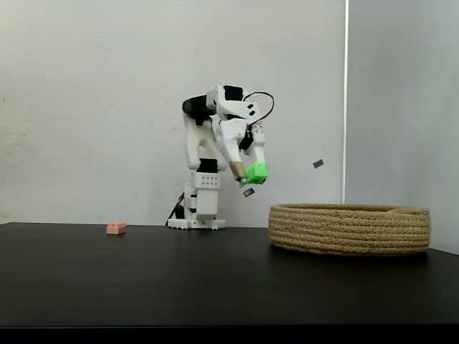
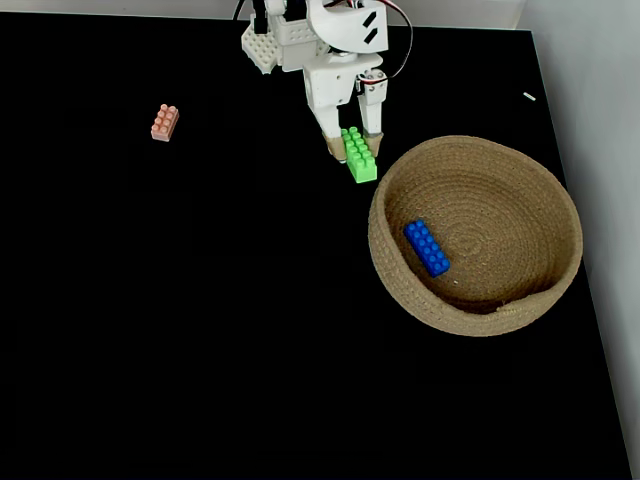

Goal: Place the lego blocks in the tray

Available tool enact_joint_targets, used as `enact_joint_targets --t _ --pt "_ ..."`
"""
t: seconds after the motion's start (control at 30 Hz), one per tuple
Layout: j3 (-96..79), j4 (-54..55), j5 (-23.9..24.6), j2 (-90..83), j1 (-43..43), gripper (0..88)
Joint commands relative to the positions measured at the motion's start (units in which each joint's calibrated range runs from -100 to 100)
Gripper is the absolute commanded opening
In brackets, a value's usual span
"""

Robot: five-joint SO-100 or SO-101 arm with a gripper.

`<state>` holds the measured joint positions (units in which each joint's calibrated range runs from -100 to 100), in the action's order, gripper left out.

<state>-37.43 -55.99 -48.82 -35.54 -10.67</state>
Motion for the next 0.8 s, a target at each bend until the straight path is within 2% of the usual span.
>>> enact_joint_targets --t 0.0,0.33,0.73,0.77 --pt "13.94 0.55 0.73 3.98 0.36 0.0" --pt "31.55 4.30 1.86 26.34 -3.68 0.0" --pt "38.75 -5.03 5.13 33.22 -14.72 0.2" --pt "39.30 -6.78 4.79 33.30 -15.47 7.3"
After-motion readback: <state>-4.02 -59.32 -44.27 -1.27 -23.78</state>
